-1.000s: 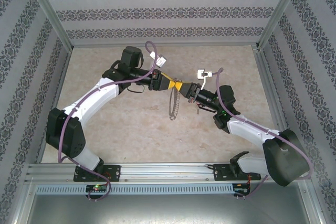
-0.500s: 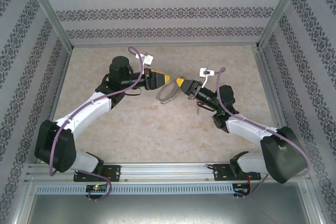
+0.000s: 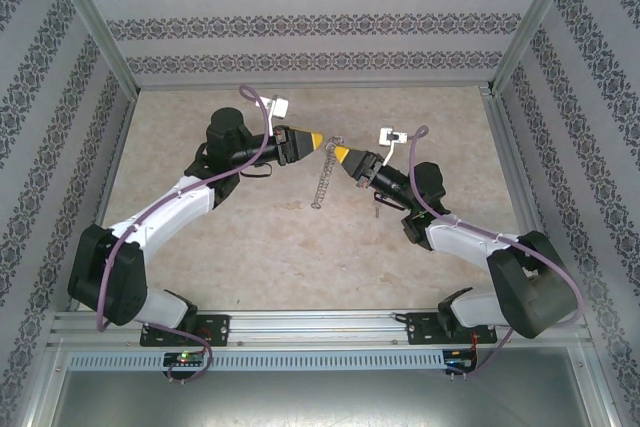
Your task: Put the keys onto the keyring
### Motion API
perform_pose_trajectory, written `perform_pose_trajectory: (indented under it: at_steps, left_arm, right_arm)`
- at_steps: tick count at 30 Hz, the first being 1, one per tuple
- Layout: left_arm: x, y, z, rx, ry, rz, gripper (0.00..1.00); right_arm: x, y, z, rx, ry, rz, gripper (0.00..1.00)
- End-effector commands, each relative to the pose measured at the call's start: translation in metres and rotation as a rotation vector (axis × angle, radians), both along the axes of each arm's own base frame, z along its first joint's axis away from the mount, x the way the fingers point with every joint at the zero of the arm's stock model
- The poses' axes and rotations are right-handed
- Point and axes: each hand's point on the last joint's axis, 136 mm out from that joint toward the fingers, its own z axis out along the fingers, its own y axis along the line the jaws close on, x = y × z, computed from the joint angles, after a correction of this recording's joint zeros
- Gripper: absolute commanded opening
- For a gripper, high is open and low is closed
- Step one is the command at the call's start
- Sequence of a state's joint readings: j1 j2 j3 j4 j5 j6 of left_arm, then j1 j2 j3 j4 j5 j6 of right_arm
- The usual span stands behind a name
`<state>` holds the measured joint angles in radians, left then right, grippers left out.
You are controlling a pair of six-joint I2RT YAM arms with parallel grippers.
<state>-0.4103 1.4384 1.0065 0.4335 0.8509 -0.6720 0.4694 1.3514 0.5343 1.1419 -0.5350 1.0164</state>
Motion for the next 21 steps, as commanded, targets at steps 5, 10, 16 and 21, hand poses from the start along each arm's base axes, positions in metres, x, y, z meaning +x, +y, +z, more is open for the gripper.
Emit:
perform_pose_trajectory:
  at_steps: [5, 10, 16, 21]
  left_arm:
    - [0.000, -0.002, -0.005, -0.062, 0.019, -0.018, 0.34]
    - [-0.004, -0.007, -0.003, -0.087, 0.020, -0.034, 0.34]
    - [-0.004, -0.005, -0.003, -0.097, 0.026, -0.020, 0.33]
    - [0.001, 0.009, -0.008, -0.052, 0.030, 0.096, 0.35]
  right_arm:
    - [-0.003, 0.001, 0.041, 0.084, -0.115, 0.002, 0.00]
    - [-0.001, 0.002, 0.041, 0.088, -0.112, 0.002, 0.00]
    - [0.000, 0.002, 0.039, 0.092, -0.106, 0.002, 0.00]
    - [0.001, 0.002, 0.039, 0.095, -0.106, -0.002, 0.00]
